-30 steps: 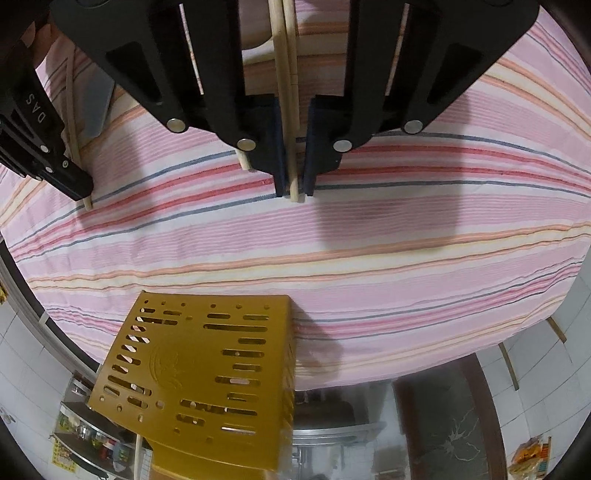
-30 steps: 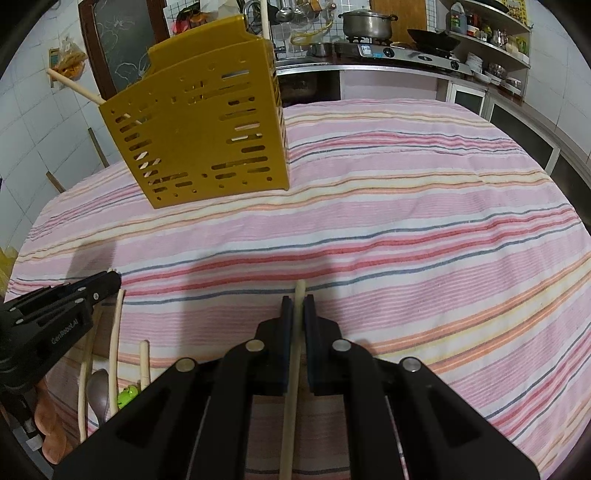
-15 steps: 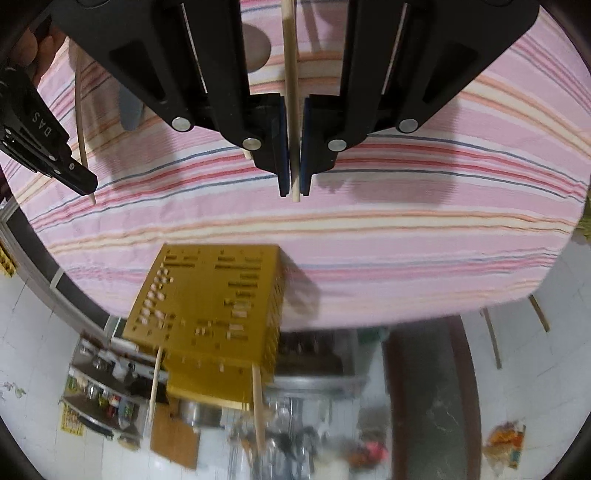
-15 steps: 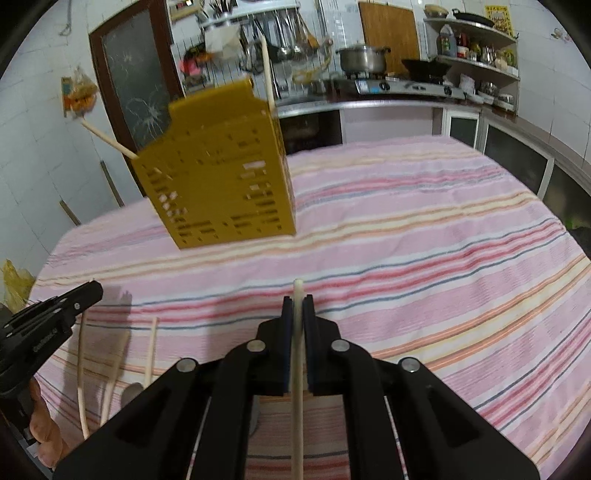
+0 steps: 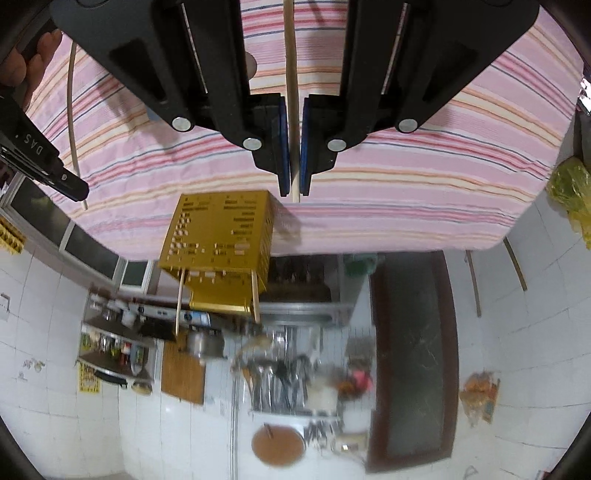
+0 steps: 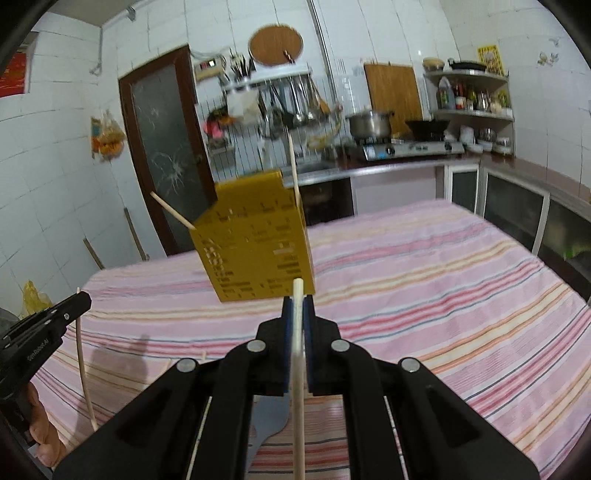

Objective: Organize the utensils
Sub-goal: 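Lift the left tool's chopstick into the yellow holder while the right tool inserts its own, then open both tools to release the chopsticks into the holder, then grasp the blue spatula with the right tool while the left tool grasps a chopstick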

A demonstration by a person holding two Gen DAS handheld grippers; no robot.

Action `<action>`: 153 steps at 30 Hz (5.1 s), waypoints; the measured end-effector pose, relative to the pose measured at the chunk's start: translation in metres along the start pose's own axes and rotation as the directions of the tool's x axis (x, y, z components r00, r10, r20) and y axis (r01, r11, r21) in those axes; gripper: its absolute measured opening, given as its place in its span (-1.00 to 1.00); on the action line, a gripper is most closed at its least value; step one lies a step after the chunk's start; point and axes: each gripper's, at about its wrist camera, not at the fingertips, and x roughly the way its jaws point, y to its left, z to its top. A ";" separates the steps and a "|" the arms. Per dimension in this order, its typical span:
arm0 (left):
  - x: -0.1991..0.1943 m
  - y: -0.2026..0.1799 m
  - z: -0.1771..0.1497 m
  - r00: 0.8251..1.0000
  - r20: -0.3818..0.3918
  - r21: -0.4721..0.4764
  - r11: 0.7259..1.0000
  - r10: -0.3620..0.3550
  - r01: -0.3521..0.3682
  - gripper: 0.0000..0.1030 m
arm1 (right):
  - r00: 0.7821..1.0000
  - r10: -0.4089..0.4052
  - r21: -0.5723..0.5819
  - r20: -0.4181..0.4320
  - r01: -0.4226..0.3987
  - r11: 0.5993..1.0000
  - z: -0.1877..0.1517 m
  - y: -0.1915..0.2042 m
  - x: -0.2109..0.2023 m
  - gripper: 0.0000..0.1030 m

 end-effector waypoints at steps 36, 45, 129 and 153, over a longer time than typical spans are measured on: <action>-0.051 -0.008 0.028 0.983 0.183 0.022 1.000 -0.024 0.020 -0.93 | 0.972 0.033 0.057 0.233 -0.048 0.997 0.034 -0.010 -0.030 -0.88; -0.032 -0.015 0.037 0.986 0.160 0.032 0.998 -0.050 0.045 -0.93 | 0.973 0.007 0.031 0.230 -0.014 0.999 0.041 -0.006 -0.016 -0.88; 0.097 0.040 -0.059 0.946 -0.309 0.028 0.995 0.095 -0.091 0.90 | 0.891 -0.252 -0.145 -0.377 0.212 0.966 -0.072 0.043 0.074 0.50; 0.107 0.012 -0.069 0.905 -0.425 0.061 0.998 0.002 0.026 0.70 | 0.891 -0.138 -0.180 -0.432 0.064 0.981 -0.061 0.035 0.093 -0.31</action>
